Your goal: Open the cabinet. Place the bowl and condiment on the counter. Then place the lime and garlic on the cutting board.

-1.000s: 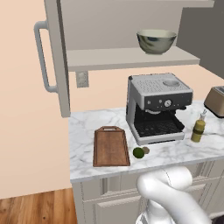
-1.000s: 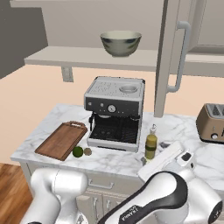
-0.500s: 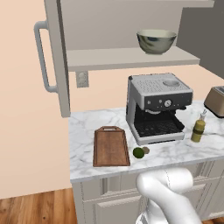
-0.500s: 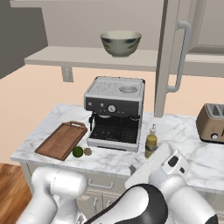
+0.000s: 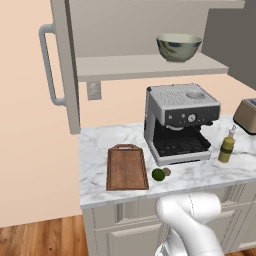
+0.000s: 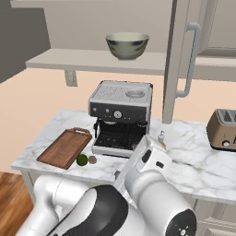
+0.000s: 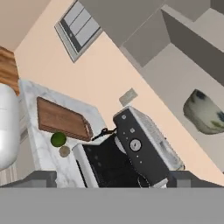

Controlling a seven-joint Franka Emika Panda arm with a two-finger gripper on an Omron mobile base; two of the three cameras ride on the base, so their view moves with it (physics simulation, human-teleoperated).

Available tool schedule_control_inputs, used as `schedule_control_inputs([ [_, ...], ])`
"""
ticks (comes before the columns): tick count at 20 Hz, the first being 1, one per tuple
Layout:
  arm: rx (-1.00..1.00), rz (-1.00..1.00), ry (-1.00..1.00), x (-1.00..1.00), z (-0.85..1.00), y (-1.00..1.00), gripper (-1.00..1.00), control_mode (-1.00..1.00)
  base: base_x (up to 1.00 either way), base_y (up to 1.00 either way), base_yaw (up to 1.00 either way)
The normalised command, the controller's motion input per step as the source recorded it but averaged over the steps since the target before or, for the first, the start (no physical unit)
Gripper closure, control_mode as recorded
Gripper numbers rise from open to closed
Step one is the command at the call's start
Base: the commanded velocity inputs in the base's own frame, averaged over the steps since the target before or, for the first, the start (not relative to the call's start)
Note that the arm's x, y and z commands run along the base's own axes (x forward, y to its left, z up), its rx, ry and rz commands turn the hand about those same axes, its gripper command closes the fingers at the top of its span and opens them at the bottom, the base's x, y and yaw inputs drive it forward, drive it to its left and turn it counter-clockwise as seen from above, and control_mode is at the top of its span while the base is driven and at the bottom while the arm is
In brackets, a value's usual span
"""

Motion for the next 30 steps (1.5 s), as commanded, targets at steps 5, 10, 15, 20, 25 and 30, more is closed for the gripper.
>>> schedule_control_inputs([
  [5, -0.19, 0.00, -0.02, -0.22, 0.41, 0.48, -1.00, -1.00, 0.00, 0.00, 0.00],
  [10, -0.19, 0.00, 0.00, -0.03, 0.41, 0.50, -1.00, -1.00, 0.00, 0.00, 0.00],
  [15, -0.17, 0.00, 0.00, 0.05, 0.45, 0.55, -1.00, -1.00, 0.00, 0.00, 0.00],
  [20, -0.14, 0.00, -0.01, 0.13, 0.32, 0.56, -1.00, -1.00, 0.00, 0.00, 0.00],
  [25, -0.13, 0.00, -0.04, 0.30, 0.24, 0.47, -1.00, -1.00, 0.00, 0.00, 0.00],
  [30, -0.10, 0.00, -0.03, 0.39, 0.28, 0.43, -1.00, -1.00, 0.00, 0.00, 0.00],
])
